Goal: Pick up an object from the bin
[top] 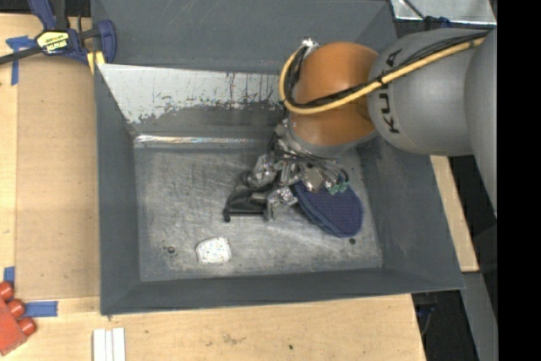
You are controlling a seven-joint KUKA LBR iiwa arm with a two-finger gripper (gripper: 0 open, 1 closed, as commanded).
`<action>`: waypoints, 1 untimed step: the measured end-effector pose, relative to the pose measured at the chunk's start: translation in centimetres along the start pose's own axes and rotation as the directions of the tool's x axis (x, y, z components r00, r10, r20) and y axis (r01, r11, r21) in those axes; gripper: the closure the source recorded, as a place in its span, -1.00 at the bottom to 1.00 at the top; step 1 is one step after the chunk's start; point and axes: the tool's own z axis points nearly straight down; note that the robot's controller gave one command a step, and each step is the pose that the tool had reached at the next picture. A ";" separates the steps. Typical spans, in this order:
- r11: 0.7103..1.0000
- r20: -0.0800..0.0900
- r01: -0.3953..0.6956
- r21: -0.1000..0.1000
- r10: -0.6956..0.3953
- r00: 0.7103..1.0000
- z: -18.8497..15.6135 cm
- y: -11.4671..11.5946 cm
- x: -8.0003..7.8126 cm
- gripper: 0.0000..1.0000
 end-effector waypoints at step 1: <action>0.679 0.012 0.733 0.041 -0.733 0.680 -13.0 6.3 4.1 1.00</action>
Offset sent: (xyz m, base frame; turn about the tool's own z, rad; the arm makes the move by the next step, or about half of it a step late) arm -0.0589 0.0396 0.1303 -0.8228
